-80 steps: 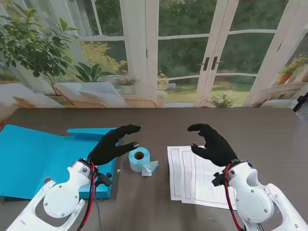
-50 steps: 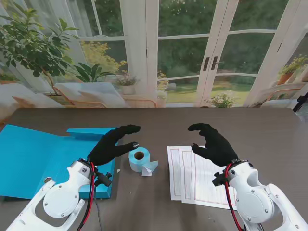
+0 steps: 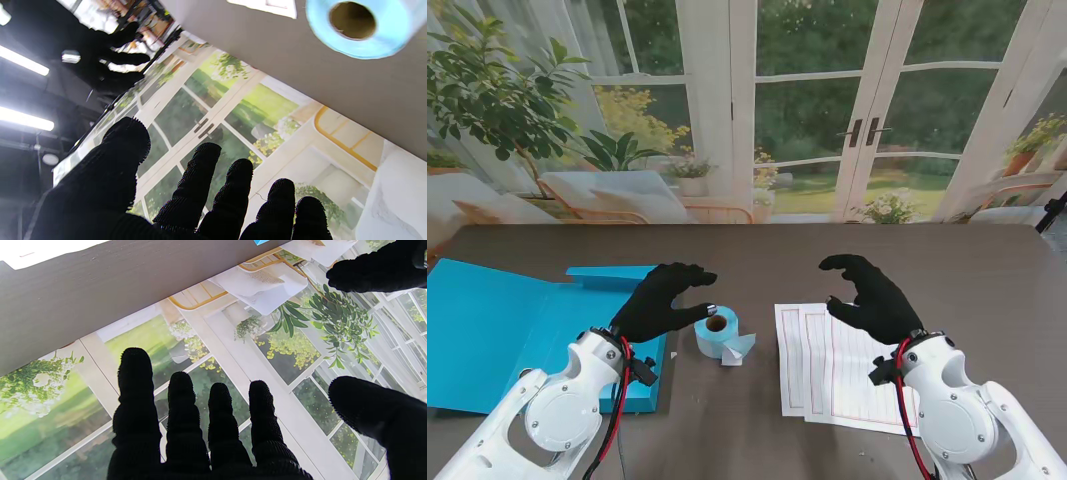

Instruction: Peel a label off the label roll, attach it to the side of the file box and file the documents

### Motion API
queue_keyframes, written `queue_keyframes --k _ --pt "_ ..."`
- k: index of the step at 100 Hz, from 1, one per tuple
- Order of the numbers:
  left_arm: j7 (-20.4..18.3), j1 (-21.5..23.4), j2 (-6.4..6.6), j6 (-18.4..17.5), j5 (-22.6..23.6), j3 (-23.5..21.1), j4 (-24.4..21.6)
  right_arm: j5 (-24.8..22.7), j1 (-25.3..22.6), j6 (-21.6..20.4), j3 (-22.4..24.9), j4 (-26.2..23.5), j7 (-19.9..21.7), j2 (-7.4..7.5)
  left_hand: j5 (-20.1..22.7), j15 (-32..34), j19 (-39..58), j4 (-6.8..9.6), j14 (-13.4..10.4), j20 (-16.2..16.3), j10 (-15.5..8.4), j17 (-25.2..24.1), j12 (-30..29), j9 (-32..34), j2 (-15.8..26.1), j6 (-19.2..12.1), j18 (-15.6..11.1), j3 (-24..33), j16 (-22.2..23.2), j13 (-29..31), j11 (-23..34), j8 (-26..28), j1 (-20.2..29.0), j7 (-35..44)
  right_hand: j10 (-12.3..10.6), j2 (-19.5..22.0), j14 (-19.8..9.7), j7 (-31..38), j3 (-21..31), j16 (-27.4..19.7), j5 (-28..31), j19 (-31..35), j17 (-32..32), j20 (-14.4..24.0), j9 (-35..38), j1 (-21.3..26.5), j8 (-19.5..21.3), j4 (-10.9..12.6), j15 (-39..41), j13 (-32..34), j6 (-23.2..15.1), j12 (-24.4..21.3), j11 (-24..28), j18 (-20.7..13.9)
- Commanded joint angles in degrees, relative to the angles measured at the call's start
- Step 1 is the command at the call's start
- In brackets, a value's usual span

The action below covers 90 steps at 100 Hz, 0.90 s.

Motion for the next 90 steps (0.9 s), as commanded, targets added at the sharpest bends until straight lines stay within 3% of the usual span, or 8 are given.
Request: queue_keyframes --k 1,24,55,90 --pt "-1.44 -0.94 0.45 0.54 1.4 0.27 0.5 0.13 -0.04 0.03 -0.12 -0.06 0.49 -0.24 1.67 0.47 0.15 0.99 -0.57 0.83 -0.07 -0.06 0.63 0.05 -1.35 0.16 -2.09 0.85 0.56 0.38 -0.13 0.74 0.55 0.49 0.07 -1.27 -1.07 0.53 0.3 -0.14 -0.57 -1.07 -24.22 1.1 -0.89 1.19 -0.09 2.01 0.02 -0.79 -0.19 -0.15 0.34 -0.25" --pt "-5.3 -3.66 2.04 1.52 10.57 1.35 2.19 0.75 0.34 -0.02 -0.33 0.36 0.36 -0.31 0.71 0.75 -0.17 0.97 -1.82 0.68 -1.19 -0.19 0.86 -1.04 -1.83 -1.12 -3.17 2.03 0.9 -0.38 -0.4 1.15 -0.26 0.1 0.06 -1.14 -1.12 0.43 0.24 -0.16 -0.63 -1.13 -24.24 1.15 -0.9 1.23 -0.14 2.07 -0.03 -0.77 -0.17 -0.18 0.28 -0.19" --pt "-11.23 -9.03 4.21 -1.86 21.35 3.71 6.35 1.01 0.3 0.02 -0.48 0.31 0.84 -0.23 0.26 3.97 -0.48 0.18 -4.64 0.48 -1.56 -1.03 7.31 -4.07 -4.62 -4.34 -5.67 9.0 3.3 -2.99 1.88 2.03 -0.67 1.31 0.04 -0.95 -0.97 0.41 0.15 -0.14 -0.77 -1.23 -24.23 1.2 -0.95 1.22 -0.14 2.09 -0.05 -0.75 -0.14 -0.19 0.28 -0.22" --pt "-12.0 -12.51 4.62 -2.2 22.89 7.96 10.57 1.51 0.3 0.48 -0.57 0.39 1.18 -0.22 -0.16 3.79 -1.62 0.03 -5.66 -0.09 -2.59 -3.27 6.34 -6.09 -5.57 -6.69 -7.06 10.93 2.85 -4.92 -0.03 2.16 -0.2 1.8 0.06 -0.72 -0.94 0.38 0.04 -0.13 -0.73 -1.35 -24.22 1.26 -0.97 1.28 -0.16 2.16 -0.07 -0.76 -0.16 -0.2 0.26 -0.27"
